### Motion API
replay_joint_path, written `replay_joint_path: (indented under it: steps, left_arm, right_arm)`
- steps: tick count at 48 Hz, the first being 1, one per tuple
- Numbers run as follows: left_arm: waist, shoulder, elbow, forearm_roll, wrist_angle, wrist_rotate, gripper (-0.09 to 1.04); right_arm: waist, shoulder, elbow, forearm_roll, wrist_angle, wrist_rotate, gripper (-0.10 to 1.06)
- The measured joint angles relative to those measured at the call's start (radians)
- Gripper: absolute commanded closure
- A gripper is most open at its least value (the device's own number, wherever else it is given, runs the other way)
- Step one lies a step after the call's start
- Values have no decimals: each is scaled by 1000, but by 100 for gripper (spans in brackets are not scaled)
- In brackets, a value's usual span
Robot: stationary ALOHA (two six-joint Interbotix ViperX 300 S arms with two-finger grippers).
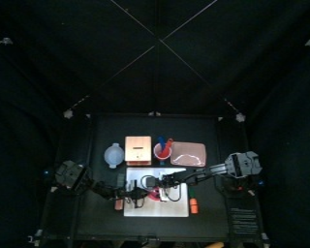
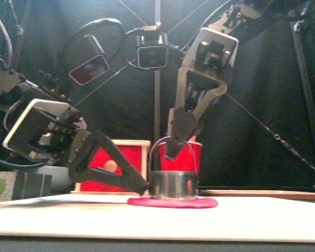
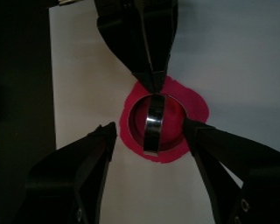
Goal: Get the cutter from the drawer then cut the dough then place the extra dough in the bowl
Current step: Place the extra dough in the bowl
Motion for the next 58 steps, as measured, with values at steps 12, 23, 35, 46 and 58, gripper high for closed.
replay_joint_path:
  steps: [12,23,35,46,58]
  left_arm:
    - [-2,11,-6,-20,23,3,42]
    - [-2,15,-9,-26,25,3,42]
    - [-3,17,-9,-32,28,3,42]
    - [-3,20,-11,-35,28,3,42]
    - [-5,28,-14,-35,28,3,42]
  right_arm:
    - [2,12,-28,-2,9,0,4]
    - [0,21,-41,-2,32,2,4]
    - [-2,28,-41,-3,49,3,8]
    - [-17,29,-43,-6,49,3,23]
    - [-23,29,-51,-6,52,3,34]
